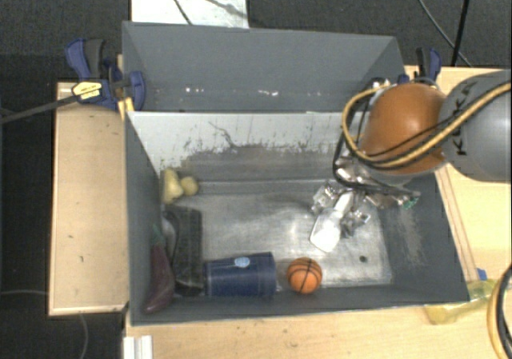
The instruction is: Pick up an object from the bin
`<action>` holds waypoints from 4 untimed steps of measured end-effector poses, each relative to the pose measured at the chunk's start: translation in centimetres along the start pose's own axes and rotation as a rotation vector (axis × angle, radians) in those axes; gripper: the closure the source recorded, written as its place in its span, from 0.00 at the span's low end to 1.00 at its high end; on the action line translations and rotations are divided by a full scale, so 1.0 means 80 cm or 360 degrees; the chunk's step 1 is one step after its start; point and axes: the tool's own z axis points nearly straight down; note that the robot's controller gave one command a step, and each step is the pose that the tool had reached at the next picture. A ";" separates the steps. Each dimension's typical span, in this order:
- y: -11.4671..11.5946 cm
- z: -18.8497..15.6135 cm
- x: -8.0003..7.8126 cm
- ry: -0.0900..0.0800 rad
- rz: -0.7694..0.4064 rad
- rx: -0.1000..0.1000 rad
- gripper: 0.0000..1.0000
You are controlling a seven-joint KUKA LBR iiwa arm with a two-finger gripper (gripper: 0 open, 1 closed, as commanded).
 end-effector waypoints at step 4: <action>0.004 -0.050 0.002 0.0022 0.0003 -0.0023 1.00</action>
Offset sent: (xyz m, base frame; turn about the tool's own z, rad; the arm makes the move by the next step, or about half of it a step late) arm -0.0002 0.0000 0.0408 0.0001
